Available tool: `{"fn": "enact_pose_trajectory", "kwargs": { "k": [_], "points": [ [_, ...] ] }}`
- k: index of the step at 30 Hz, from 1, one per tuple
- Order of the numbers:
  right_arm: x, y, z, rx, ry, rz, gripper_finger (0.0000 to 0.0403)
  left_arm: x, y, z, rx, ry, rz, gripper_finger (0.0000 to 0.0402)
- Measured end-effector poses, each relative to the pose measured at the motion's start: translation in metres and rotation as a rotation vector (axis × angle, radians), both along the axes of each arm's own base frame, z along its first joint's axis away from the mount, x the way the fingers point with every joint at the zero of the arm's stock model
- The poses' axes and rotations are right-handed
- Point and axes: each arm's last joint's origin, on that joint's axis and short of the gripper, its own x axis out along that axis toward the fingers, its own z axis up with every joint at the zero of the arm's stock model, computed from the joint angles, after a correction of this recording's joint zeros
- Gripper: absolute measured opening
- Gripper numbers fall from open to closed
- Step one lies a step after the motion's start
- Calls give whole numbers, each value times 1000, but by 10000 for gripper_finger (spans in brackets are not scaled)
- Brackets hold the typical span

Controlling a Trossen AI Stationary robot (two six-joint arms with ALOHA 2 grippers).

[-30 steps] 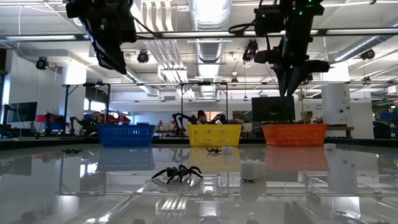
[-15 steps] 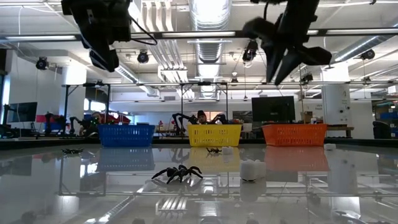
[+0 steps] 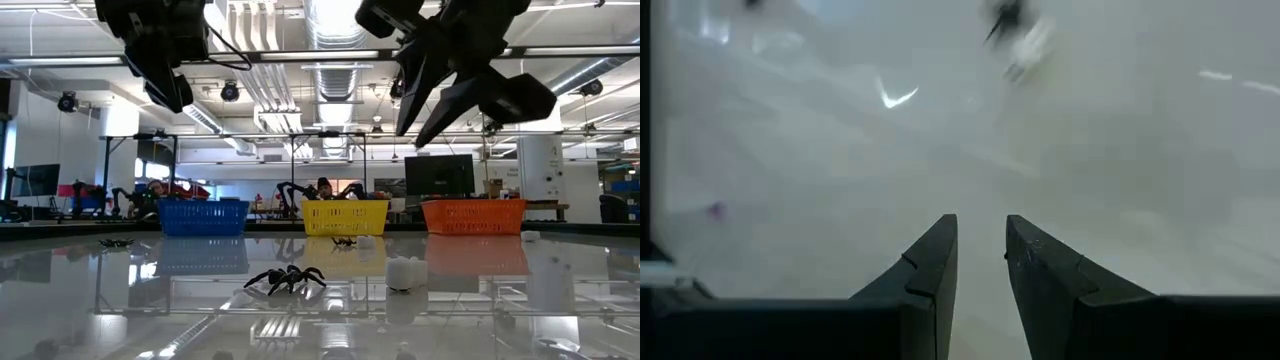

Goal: Sort Halloween decoration
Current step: Put the white skeleton toy into the yellow basket

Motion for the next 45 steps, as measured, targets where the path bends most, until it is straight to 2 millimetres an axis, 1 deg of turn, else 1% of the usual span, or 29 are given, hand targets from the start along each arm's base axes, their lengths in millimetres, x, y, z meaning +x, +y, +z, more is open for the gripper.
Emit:
{"fn": "enact_pose_trajectory", "kwargs": {
  "k": [5, 7, 10, 15, 19, 23, 29, 35, 38, 43, 45],
  "points": [
    [17, 32, -25, 53, -31, 65, 82, 0, 0, 0, 1, -1, -2, 111],
    [22, 41, -30, 64, -9, 91, 82, -1, -1, 0, -1, 0, -2, 111],
    [32, 49, -32, 64, -7, 111, 82, -1, -1, 1, -5, 1, 3, 111],
    [43, 54, -25, 59, 26, 152, 82, -3, -2, 1, -13, 6, 11, 111],
    [45, 61, -19, 55, 72, 152, 82, -3, -2, 2, -13, 5, 12, 111],
    [48, 67, -16, 47, 57, 188, 82, -3, -2, 2, -10, 4, 7, 111],
    [53, 67, -11, -16, 12, 293, 82, -3, -2, 2, -8, 3, 6, 111],
    [52, 67, -11, 45, 33, 248, 82, -3, -3, 2, -8, 2, 5, 111],
    [51, 71, -12, 79, 48, 241, 82, -3, -3, 2, -7, 2, 5, 111],
    [48, 79, -17, 89, 62, 249, 82, -5, -4, 0, -16, 16, 5, 111],
    [47, 81, -19, 101, 82, 223, 82, -5, -4, -1, -18, 21, 1, 111]
  ]
}}
